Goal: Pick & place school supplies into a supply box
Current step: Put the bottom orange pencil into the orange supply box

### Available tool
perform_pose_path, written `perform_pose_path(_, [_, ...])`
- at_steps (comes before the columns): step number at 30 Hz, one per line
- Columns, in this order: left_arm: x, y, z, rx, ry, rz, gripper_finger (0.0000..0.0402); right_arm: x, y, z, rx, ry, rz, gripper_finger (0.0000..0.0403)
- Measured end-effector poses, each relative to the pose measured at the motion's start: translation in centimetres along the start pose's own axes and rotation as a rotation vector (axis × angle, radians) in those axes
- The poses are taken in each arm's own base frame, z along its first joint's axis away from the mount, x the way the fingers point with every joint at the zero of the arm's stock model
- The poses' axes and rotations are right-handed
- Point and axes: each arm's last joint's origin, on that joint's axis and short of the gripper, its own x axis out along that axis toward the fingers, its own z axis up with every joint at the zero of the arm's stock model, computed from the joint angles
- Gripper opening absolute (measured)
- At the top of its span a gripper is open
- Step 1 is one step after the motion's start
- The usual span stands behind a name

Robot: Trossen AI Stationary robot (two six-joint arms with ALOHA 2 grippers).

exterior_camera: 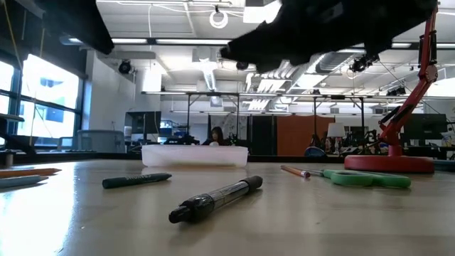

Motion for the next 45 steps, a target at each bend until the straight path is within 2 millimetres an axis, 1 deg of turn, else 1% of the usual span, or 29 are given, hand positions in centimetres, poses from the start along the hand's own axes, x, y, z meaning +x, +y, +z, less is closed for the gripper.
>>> perform_pose_path(2, [-0.5, -0.3, -0.5, -0.028, -0.034, -0.014, 0.0117, 1.1, -0.1, -0.5, 0.021, 0.022, 0.038, 0.0083])
perform_pose_path(4, [-1.0, -0.5, -0.9, -0.063, -0.027, -0.044, 0.0117, 2.3, -0.1, -0.9, 0.002, 0.043, 0.045, 0.0083])
perform_pose_path(8, [-1.5, -1.0, -1.9, -0.092, 0.089, -0.097, 0.0117, 3.5, -0.1, -1.1, -0.073, 0.083, 0.015, 0.0083])
perform_pose_path(11, [-0.9, -1.5, -2.9, -0.097, 0.232, -0.087, 0.0117, 3.5, -0.3, -0.7, -0.094, 0.09, -0.038, 0.0083])
perform_pose_path(13, [-0.3, -1.9, -3.7, -0.107, 0.319, -0.04, 0.0117, 3.5, -0.5, -0.5, -0.089, 0.089, -0.07, 0.0083])
perform_pose_path(17, [0.6, -2.8, -5.8, -0.102, 0.387, 0.06, 0.0117, 3.4, -0.5, -0.5, -0.067, 0.097, -0.102, 0.0083])
perform_pose_path(23, [2.5, -4.5, -9.2, -0.113, 0.415, 0.197, 0.0117, 3.4, -0.4, -0.6, -0.011, 0.102, -0.085, 0.0083])
perform_pose_path(28, [3.2, -5.6, -11.2, -0.139, 0.332, 0.21, 0.0117, 3.4, -0.4, -0.6, -0.001, 0.102, -0.085, 0.0083])
perform_pose_path(31, [3.4, -5.5, -11.5, -0.173, 0.286, 0.222, 0.0117, 3.4, -0.4, -0.6, 0.017, 0.101, -0.086, 0.0083])
perform_pose_path(33, [3.9, -5.0, -12.0, -0.197, 0.279, 0.235, 0.0117, 3.4, -0.4, -0.6, 0.04, 0.099, -0.079, 0.0083])
perform_pose_path(36, [5.0, -4.3, -13.2, -0.249, 0.296, 0.213, 0.0117, 3.4, -0.4, -0.6, 0.075, 0.098, -0.08, 0.0083])
perform_pose_path(40, [6.4, -3.5, -14.8, -0.296, 0.301, 0.153, 0.0117, 3.4, -0.4, -0.6, 0.077, 0.098, -0.081, 0.0083])
perform_pose_path(45, [6.8, -2.8, -15.2, -0.296, 0.272, 0.146, 0.0117, 3.4, -0.4, -0.6, 0.074, 0.098, -0.08, 0.0083])
